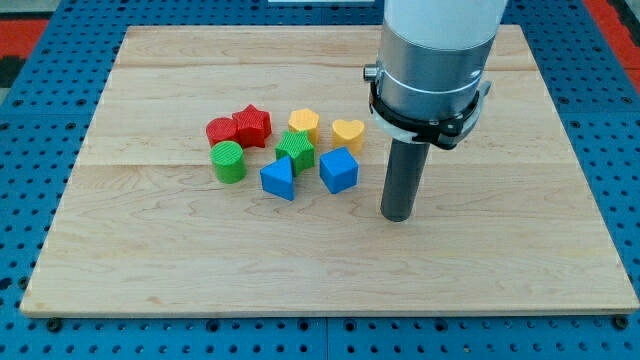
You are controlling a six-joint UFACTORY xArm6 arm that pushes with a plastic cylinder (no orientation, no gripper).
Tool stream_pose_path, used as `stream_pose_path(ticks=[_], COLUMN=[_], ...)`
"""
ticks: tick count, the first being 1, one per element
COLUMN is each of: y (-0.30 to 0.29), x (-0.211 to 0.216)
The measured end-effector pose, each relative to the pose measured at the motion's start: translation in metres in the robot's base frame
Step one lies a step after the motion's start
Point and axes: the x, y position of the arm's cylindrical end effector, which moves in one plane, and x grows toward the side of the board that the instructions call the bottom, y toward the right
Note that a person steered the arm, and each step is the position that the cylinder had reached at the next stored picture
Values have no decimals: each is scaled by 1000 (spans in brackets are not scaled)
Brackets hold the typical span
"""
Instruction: Move your arm to the left of the yellow hexagon
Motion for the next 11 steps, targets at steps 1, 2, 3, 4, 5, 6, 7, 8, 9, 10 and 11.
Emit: stream_pose_path(ticks=[1,2,3,4,5,6,7,8,9,10,11], y=[0,2,4,-6,-43,-43,-79,-111,-138,-129,-115], x=[0,0,0,28,43,44,18,-6,-17,-56,-96])
